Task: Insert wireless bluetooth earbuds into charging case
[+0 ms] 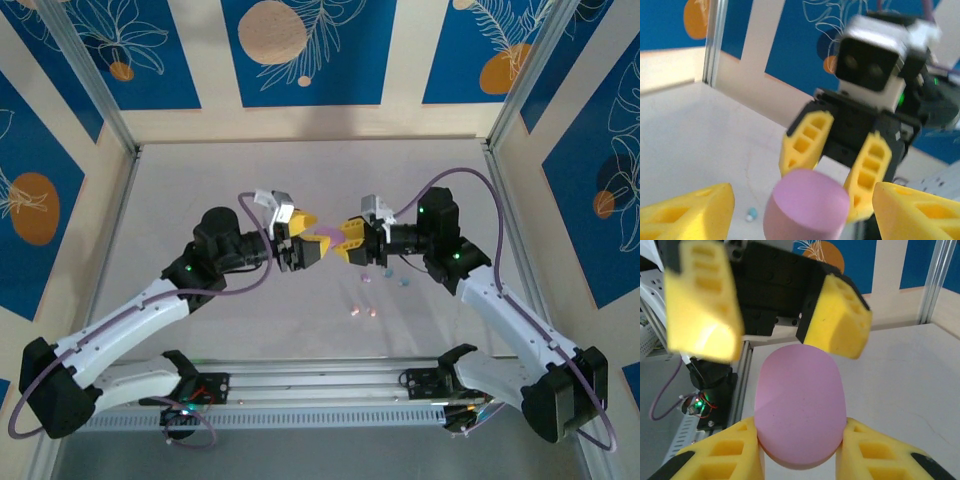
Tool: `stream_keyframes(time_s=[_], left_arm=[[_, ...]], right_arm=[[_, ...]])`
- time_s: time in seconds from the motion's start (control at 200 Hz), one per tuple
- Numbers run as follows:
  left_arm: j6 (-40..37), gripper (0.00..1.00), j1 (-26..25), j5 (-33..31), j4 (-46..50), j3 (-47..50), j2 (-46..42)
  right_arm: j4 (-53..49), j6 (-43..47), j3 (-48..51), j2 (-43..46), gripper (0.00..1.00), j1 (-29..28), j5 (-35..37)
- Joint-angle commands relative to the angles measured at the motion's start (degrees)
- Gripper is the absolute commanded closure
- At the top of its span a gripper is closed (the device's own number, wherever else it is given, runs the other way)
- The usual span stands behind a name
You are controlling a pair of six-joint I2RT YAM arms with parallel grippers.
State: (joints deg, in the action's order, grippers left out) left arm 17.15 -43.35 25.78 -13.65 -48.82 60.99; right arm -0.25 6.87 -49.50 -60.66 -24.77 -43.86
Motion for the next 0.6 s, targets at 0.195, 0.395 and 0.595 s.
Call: stream_keyframes(time_s=[0.195, 0.395, 0.595], left_arm=[[-20.74, 0.28, 0.92, 5.71, 2.00, 0.91, -0.54], [-17.12, 0.36, 0.95, 9.52, -4.10, 1.09, 0.74], [-13.77, 0.41, 0.91, 10.55, -6.41, 0.74, 1.63]], right_arm=[[-3.37, -2.35, -4.39, -1.82, 0.69, 1.70, -9.27], [-3.22, -1.24, -4.22, -2.00, 0.69, 1.66, -9.35], [-2.20, -0.20, -3.44, -1.31, 0.69, 1.57, -8.30]])
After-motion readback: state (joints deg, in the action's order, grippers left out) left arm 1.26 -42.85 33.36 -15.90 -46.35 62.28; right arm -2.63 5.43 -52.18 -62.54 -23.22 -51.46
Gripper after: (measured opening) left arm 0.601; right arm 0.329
